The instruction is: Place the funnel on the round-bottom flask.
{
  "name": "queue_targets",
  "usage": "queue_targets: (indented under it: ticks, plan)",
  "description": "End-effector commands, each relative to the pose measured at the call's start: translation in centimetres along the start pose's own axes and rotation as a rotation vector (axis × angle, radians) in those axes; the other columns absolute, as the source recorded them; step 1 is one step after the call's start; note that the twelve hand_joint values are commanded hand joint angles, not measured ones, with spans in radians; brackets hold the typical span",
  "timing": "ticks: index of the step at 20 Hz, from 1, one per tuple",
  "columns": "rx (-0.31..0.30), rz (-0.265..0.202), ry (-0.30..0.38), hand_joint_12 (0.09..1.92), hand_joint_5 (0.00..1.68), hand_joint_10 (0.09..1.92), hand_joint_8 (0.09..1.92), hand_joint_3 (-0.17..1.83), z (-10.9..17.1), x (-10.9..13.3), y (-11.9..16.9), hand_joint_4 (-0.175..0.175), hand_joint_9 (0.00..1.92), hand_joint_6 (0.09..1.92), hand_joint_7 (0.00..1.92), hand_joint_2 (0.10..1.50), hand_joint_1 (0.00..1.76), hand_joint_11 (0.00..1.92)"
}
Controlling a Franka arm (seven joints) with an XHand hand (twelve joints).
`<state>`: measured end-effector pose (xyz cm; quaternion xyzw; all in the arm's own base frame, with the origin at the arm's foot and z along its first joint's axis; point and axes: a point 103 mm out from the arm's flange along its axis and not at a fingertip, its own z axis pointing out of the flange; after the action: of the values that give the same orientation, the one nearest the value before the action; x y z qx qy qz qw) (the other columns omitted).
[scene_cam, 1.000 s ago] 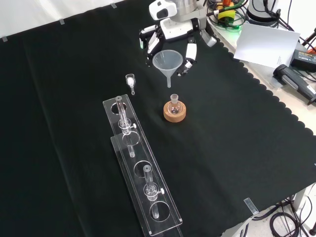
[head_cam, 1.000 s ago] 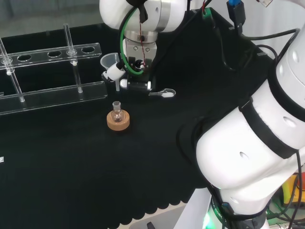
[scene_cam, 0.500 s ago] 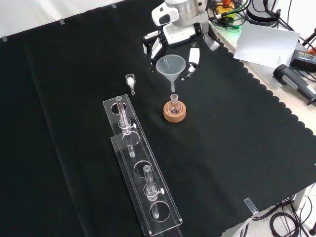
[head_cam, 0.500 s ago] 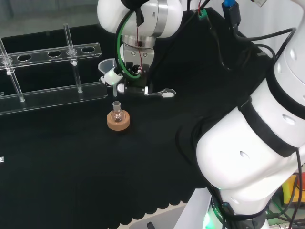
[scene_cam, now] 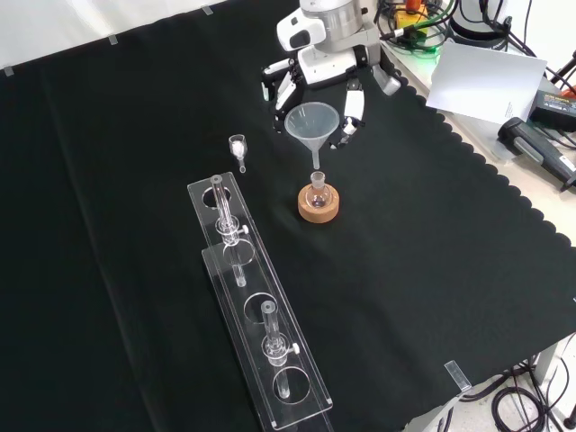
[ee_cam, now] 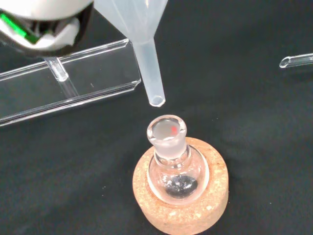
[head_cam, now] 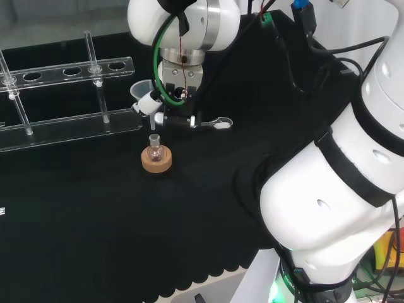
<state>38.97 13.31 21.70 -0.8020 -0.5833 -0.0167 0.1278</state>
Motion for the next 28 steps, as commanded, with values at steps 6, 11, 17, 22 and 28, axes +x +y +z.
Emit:
queue_targets:
  ticks: [6, 11, 17, 22, 28]
  plan:
    - [-0.023, 0.019, 0.005, 1.28, 0.87, 0.36, 0.58, 0.9, 1.6, -0.8, -0.4, 0.08, 0.81, 0.59, 1.12, 0.49, 0.9, 0.0]
    - [-0.038, 0.026, 0.006, 1.28, 0.87, 0.36, 0.58, 0.9, 1.5, -0.9, -0.3, 0.08, 0.81, 0.59, 1.12, 0.49, 0.9, 0.0]
    - [-0.046, 0.029, 0.011, 1.28, 0.87, 0.36, 0.58, 0.9, 1.4, -1.0, 0.0, 0.079, 0.81, 0.59, 1.12, 0.49, 0.9, 0.0]
    - [-0.045, 0.024, 0.015, 1.28, 0.87, 0.36, 0.58, 0.9, 1.5, -0.9, 0.4, 0.079, 0.81, 0.6, 1.12, 0.49, 0.9, 0.0]
    - [-0.038, 0.022, 0.02, 1.28, 0.86, 0.36, 0.58, 0.91, 1.7, -0.9, 0.5, 0.079, 0.81, 0.6, 1.12, 0.49, 0.9, 0.0]
